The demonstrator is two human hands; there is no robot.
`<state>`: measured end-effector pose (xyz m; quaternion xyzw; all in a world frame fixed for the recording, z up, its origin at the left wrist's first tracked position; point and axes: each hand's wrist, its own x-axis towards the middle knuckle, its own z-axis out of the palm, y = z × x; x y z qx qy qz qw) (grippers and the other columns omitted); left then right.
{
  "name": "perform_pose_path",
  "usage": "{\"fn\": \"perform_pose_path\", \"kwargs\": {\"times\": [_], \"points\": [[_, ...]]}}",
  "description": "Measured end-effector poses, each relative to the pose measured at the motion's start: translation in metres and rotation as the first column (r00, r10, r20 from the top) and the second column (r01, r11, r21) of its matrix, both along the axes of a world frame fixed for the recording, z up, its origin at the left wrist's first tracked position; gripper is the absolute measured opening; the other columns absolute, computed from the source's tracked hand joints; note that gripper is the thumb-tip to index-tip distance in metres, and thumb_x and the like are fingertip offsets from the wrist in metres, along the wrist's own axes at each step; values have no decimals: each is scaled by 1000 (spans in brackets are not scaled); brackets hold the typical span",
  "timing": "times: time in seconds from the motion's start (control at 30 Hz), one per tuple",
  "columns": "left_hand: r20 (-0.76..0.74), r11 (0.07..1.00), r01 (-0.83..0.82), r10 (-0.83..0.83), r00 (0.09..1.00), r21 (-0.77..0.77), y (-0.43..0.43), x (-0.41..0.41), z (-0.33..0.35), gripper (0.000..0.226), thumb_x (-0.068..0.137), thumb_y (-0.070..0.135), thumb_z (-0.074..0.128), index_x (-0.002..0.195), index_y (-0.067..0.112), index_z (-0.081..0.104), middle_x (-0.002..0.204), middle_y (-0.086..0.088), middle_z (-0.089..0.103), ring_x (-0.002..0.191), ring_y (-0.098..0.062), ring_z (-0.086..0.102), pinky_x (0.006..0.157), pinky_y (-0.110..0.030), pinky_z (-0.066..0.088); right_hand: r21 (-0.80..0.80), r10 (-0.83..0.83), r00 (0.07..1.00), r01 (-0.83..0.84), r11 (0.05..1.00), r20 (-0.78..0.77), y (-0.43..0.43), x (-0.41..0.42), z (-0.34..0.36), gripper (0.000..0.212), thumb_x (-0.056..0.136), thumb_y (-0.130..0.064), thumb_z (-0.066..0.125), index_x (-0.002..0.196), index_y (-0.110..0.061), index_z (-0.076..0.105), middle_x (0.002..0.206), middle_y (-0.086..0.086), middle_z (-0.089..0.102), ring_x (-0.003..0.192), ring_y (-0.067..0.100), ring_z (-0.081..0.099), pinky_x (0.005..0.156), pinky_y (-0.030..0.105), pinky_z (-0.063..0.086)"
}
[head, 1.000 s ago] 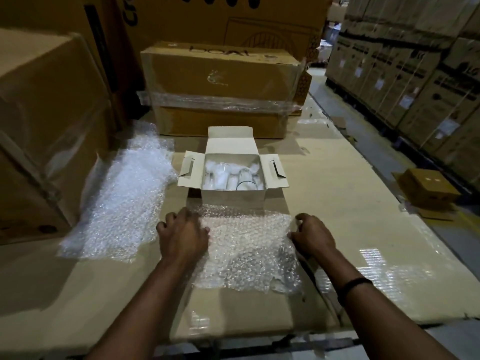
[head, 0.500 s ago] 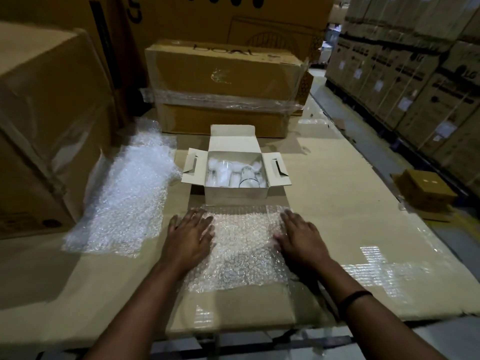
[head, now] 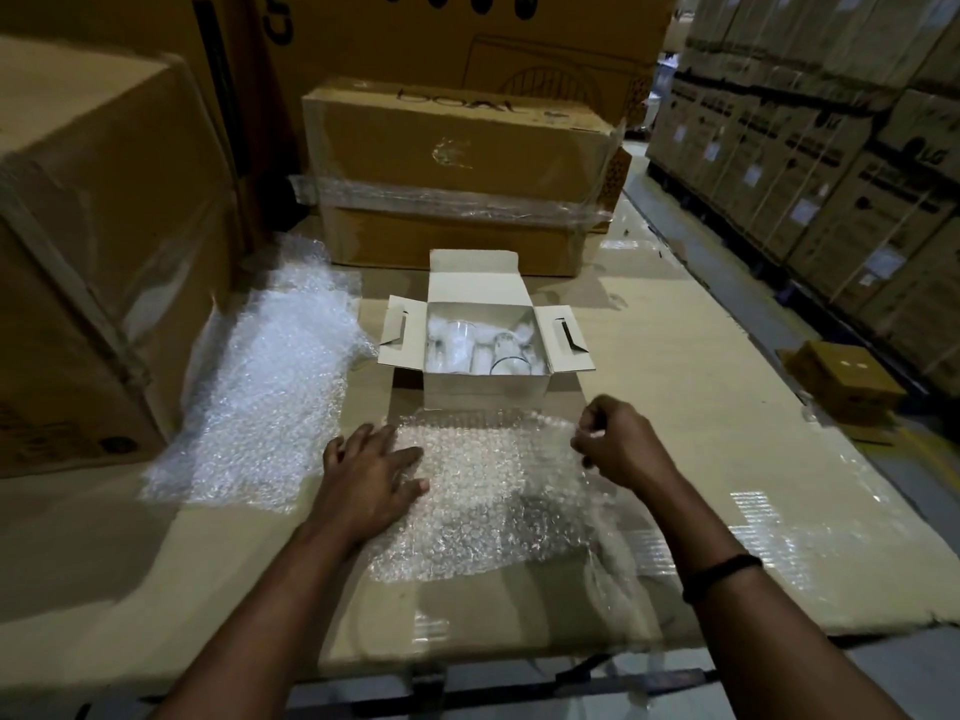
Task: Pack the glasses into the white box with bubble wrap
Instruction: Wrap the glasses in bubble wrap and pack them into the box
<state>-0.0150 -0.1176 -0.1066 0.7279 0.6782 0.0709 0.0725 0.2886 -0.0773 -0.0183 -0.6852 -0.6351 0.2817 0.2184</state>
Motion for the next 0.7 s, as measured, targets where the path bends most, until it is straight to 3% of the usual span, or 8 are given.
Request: {"fn": "perform_pose_path", "kwargs": {"times": [0.1,0.17,0.23,0.37,0.47,0.53,0.63,0.7], "points": [[43,998,-26,23,999,65,-1,-7,-3,81,75,78,16,140,42,46,160,0,24,146,-26,15,113,-48,9,147,147,974,-173,974,175,-6,-23,25,28,80,-8,64,101,-24,56,107,6,66,86,28,64,72,35,53],[76,995,-34,28,997,92,-1,-14,-3,75,79,73,13,136,42,50,159,2,26,145,-26,16,112,-47,9,175,215,917,-285,942,335,-13,-48,40,47,83,-5,60,122,-29,53,120,8,63,103,30,60,82,37,52],[73,999,-11,8,997,45,-1,-22,-1,78,76,72,7,134,45,52,159,4,27,146,-26,14,112,-46,7,165,278,873,-367,915,402,-21,-79,46,60,85,2,60,136,-27,46,127,8,61,109,27,60,87,38,52],[62,1000,14,-13,998,-12,0,-30,-2,82,73,72,6,138,46,47,158,2,29,145,-27,18,109,-46,10,6,420,832,-452,892,364,-26,-133,22,71,87,5,58,147,-22,31,135,9,56,112,23,59,92,37,52],[181,999,-35,28,983,35,1,-33,-5,80,76,67,9,137,38,52,153,4,38,141,-24,26,107,-41,14,-110,491,830,-480,871,264,-22,-156,0,72,90,-11,62,151,-18,24,140,12,52,117,28,56,99,40,47],[185,999,-32,24,982,37,1,-36,-7,76,77,64,14,135,36,55,151,6,41,140,-22,29,107,-40,15,-162,535,831,-513,843,151,-25,-161,-12,70,93,-25,62,152,-15,26,146,9,47,129,27,49,106,32,38],[171,999,-7,1,985,39,1,-39,-10,67,82,60,22,134,34,56,150,6,42,139,-21,31,106,-39,16,-43,444,896,-444,895,-4,-30,-150,-24,51,98,-33,53,146,-20,42,143,3,52,127,22,52,106,30,40],[232,992,-45,17,973,118,-1,-37,-11,57,89,52,30,135,31,55,148,3,45,137,-21,36,104,-39,18,74,336,939,-340,937,70,-29,-134,-35,47,99,-35,47,144,-22,43,145,3,50,129,21,49,107,33,39]]}}
